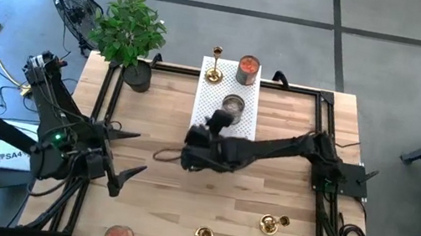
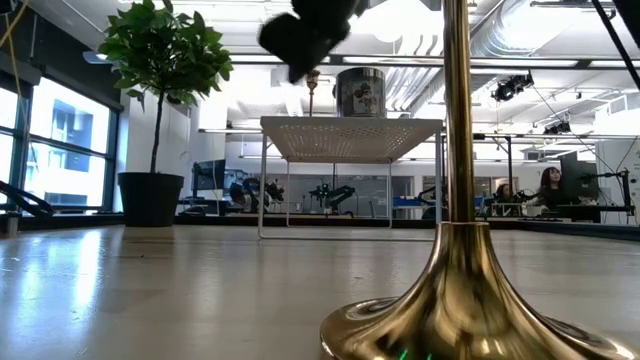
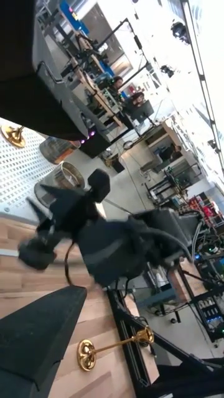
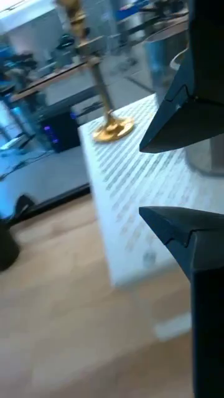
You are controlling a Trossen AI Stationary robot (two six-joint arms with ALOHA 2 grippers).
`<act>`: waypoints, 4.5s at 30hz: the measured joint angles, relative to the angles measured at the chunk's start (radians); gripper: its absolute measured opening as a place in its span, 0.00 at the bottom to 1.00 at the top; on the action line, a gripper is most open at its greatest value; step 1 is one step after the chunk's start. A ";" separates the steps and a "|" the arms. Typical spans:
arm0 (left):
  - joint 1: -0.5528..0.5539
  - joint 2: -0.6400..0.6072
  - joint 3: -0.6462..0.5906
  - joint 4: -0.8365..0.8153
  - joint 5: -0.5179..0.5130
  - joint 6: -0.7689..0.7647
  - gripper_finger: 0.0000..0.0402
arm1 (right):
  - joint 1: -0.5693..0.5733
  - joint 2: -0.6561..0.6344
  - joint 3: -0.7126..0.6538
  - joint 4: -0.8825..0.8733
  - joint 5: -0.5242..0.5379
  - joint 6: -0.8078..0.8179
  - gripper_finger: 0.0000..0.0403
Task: Pick & Place candle stick holders
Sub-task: Put the brown scented candle on the shelf, then put the top gold candle holder on the shelf
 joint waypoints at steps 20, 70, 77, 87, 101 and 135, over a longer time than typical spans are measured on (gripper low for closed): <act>0.000 0.000 0.000 -0.017 0.002 -0.032 0.99 | -0.066 -0.001 0.000 -0.273 -0.003 0.231 0.36; 0.000 0.000 0.000 -0.083 0.018 -0.118 0.99 | 0.245 -0.194 0.000 -0.219 -0.185 0.065 0.36; 0.000 0.000 0.000 -0.179 0.141 -0.180 0.99 | 0.452 -0.340 0.000 -0.220 -0.426 0.282 0.36; 0.000 0.000 0.000 -0.255 0.412 -0.189 0.99 | 0.677 -0.437 0.000 -0.424 -0.548 0.729 0.36; 0.001 0.002 0.000 -0.248 0.420 -0.215 0.99 | 0.853 -0.413 0.000 -0.628 -0.498 1.247 0.36; 0.001 0.002 0.000 -0.248 0.419 -0.215 0.99 | 0.852 -0.401 -0.305 -0.605 -0.634 1.275 0.36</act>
